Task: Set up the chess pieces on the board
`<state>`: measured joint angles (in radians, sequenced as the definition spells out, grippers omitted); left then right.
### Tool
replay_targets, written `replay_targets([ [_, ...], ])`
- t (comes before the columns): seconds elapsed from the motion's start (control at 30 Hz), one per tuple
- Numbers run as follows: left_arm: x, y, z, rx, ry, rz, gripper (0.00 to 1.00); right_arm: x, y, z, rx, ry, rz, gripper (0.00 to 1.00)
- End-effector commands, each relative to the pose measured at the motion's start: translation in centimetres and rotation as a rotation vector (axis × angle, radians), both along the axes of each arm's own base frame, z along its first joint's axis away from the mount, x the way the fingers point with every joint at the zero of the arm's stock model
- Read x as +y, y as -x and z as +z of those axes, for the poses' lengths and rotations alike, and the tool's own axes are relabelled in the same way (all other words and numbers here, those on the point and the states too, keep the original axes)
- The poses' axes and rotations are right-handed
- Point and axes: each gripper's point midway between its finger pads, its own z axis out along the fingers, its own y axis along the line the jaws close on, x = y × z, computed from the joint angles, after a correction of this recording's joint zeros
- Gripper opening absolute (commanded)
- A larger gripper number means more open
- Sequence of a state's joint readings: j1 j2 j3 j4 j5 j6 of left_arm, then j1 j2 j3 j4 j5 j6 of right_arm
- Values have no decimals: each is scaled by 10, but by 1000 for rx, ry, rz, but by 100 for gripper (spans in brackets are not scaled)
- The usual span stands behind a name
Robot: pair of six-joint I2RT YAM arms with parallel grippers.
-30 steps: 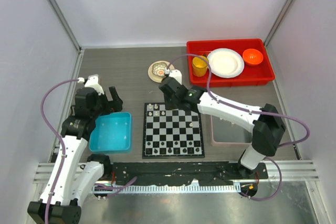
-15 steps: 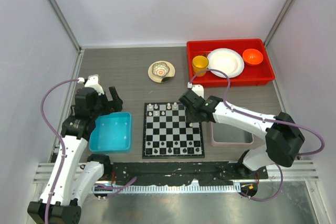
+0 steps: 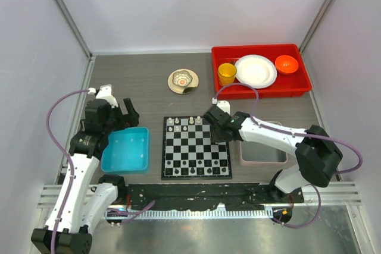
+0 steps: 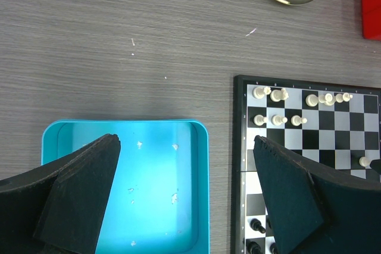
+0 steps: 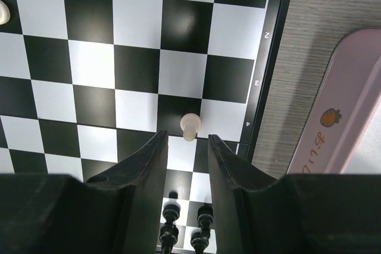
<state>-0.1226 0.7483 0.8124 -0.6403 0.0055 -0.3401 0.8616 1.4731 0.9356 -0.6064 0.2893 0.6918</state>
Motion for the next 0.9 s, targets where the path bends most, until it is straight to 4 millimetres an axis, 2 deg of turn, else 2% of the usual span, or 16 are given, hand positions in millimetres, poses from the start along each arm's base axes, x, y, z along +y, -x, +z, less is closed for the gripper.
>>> replay_targets([
  [0.0, -4, -3, 5, -29, 12, -20, 100, 7, -6, -4, -8, -30, -14, 38],
  [0.4, -5, -4, 6, -32, 12, -21, 100, 3, -4, -18, 12, -5, -18, 34],
  [0.5, -5, -4, 6, -33, 14, -21, 100, 5, -5, -18, 9, -9, -15, 29],
  [0.7, -4, -4, 6, -35, 12, -19, 100, 9, -14, -13, -16, -5, -3, 12],
  [0.87, -5, -4, 6, -35, 14, -20, 100, 28, -30, -2, -42, -25, 20, 5],
])
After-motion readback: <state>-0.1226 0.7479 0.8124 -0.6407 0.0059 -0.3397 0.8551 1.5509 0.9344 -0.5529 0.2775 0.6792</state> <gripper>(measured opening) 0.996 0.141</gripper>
